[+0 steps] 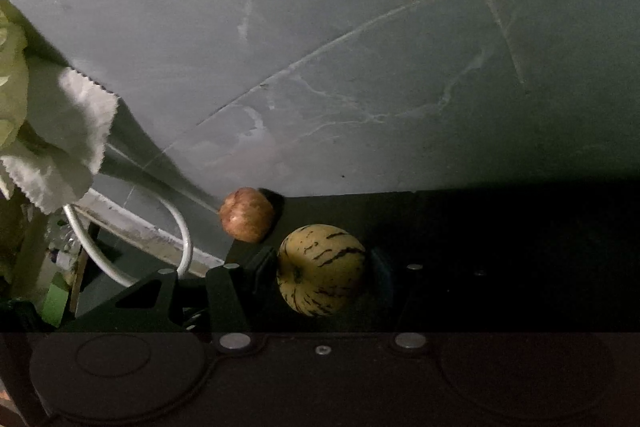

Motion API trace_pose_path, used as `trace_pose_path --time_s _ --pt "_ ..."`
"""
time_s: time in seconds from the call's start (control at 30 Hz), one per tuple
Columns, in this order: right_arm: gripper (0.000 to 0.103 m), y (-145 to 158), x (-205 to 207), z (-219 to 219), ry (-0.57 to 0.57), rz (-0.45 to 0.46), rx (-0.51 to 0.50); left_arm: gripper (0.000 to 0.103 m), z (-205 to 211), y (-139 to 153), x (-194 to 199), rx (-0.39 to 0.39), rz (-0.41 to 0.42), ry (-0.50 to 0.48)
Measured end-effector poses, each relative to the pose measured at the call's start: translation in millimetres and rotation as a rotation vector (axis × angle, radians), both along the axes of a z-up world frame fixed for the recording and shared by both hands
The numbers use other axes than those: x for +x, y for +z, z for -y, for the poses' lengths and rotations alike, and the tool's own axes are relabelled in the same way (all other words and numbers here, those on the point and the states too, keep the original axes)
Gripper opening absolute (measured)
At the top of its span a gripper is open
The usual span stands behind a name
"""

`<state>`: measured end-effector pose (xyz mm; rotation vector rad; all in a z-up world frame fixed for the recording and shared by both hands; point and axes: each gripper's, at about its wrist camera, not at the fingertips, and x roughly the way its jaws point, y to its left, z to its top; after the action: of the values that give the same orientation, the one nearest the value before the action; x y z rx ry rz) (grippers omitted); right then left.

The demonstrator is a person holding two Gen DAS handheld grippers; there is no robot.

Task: Organize fruits
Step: 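Lower left tool onto the green grape while right tool reaches the striped pepino, then close left tool on the green grape while right tool grasps the pepino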

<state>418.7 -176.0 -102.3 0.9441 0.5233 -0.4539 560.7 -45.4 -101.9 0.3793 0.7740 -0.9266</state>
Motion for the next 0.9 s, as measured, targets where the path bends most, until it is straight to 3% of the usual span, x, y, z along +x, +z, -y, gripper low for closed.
trace_pose_path --time_s 0.9 --pt "0.053 51.0 -76.4 -65.1 0.117 0.030 -0.034 0.027 -111.8 51.1 -74.3 -0.084 -0.038 0.222"
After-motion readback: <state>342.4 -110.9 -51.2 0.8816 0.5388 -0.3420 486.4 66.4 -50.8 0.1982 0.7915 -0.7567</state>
